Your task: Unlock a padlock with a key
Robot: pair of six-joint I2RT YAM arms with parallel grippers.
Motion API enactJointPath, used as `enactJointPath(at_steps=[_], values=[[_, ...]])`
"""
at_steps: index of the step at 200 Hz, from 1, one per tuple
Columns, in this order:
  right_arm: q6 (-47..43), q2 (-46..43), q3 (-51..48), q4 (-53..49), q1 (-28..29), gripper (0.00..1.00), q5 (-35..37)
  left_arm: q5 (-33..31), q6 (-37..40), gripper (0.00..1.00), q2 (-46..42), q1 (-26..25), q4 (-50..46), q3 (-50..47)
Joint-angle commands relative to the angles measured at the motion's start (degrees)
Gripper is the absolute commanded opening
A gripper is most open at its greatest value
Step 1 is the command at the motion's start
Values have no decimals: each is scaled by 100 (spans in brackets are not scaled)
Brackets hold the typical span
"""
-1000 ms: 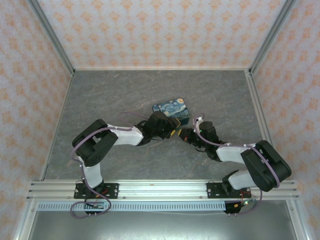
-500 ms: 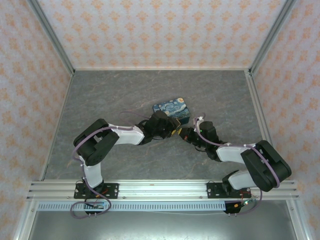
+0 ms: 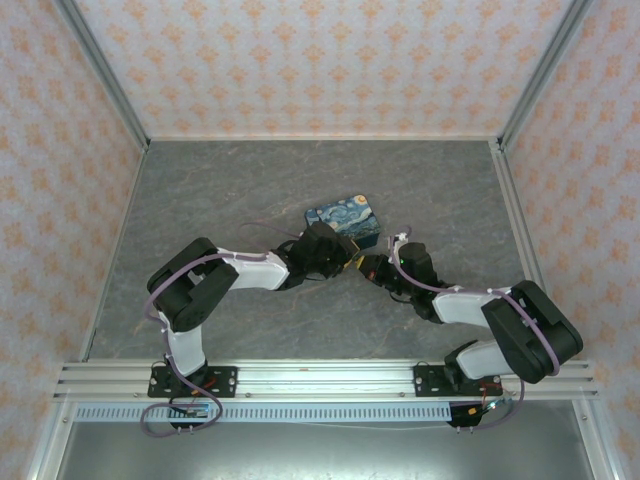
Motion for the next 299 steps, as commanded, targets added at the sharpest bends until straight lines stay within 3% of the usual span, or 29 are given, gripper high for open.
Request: enactJointPath(at_steps=[1,28,85,134,180,262,299], values=[[-102,-91,38,-114,54,1,30,18,8,26,1,-48,-486,68],[-41,-67,77,-232,54,0,84,27,39,27,-30,-52,-542,59],[717,-9,66,-34,54,0,92,-100,123,49,-365,-22,-509,-113],[987,193,64,154,54,0,12,-205,261,59,-680,95,-816,-277],[951,260,84,259,54,0,-45,-245,395,57,-709,380,-675,-424],[923,409,124,547,54,0,-20,-367,1040,56,-584,916,-1312,184],[1063,759,230,962,54,0,-102,-175,1141,56,-612,949,-1223,210]])
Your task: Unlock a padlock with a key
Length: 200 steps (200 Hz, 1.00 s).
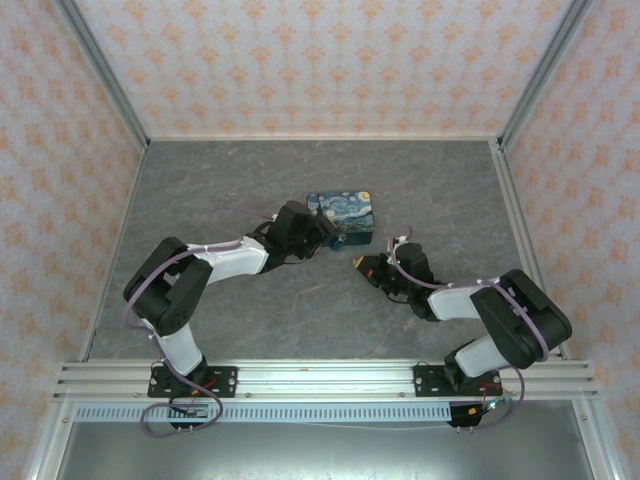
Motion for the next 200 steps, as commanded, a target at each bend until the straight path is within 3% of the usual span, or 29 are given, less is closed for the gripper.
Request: enactJointPath(at_steps=[1,100,163,200], values=[[114,198,190,534,34,0,-86,-29,234,56,-15,-26,-127,108],[-268,79,138,110,34,0,143,-88,736,60,-731,-54,-516,-220],[-739,-602,143,-771,34,0,383,-683,1376,62,-744,-439,-1232,53],[-1208,-1062,345,-1240,-66,0,201,-730,1365,62,-709,-493,-1190,29]])
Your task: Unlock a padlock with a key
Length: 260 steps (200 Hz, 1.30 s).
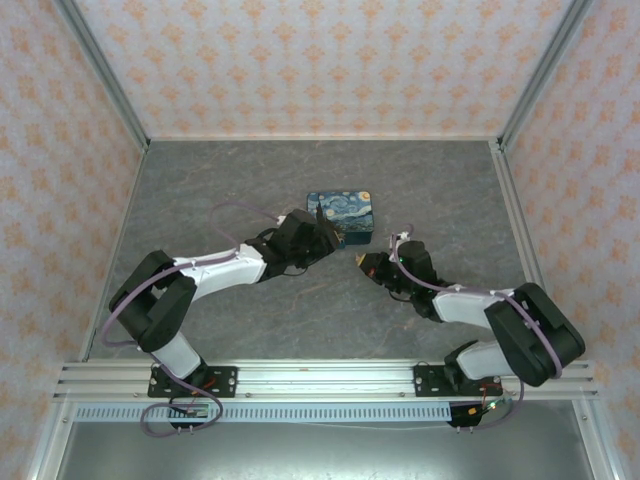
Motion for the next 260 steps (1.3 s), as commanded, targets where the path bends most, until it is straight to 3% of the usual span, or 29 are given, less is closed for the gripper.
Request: enactJointPath(at_steps=[1,47,87,140,185,260], values=[[-491,-336,258,-394,-68,0,-45,-313,206,62,-76,4,-217,133],[-1135,-391,1076,-369,-680,0,-1087,-755,551,68,-663,-5,-437,-56],[-1510,887,2135,7,-1149,0,-1854,-869,789,73,-1000,-3,-554,-224],[-2450,2214,3460,-931,-1196,0,-1859,-942,867,76,-1256,3,-657,-403],[-2684,2696,3356,-901,-1200,0,-1843,-935,906,77,-1236,7,-665,-424],[-1835,2884,2412,391,-1168,0,-1811,-691,1086,77,-986,3,-463,-381]])
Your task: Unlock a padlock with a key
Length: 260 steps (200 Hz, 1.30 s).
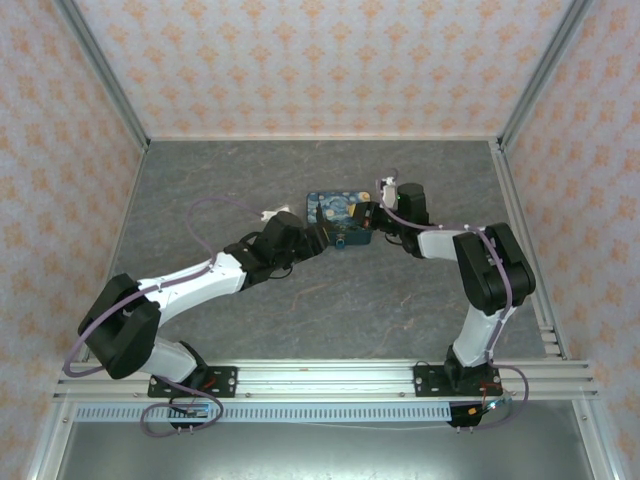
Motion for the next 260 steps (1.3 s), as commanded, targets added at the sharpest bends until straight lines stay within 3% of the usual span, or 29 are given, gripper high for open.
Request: enactJointPath(at_steps=[1,61,136,196,260], values=[[386,213,-490,246,37,0,26,57,190,77,138,3,97,-18],[879,191,-1089,933,401,0,280,479,473,76,521,10,429,99],[1194,180,-1199,1137,717,0,675,490,729,75,784,33,755,-10],[399,-516,-394,-361,448,0,730,476,724,75,610,126,728,-109],[302,10,134,-339,-34,0,189,471,745,75,519,152,684,-157]])
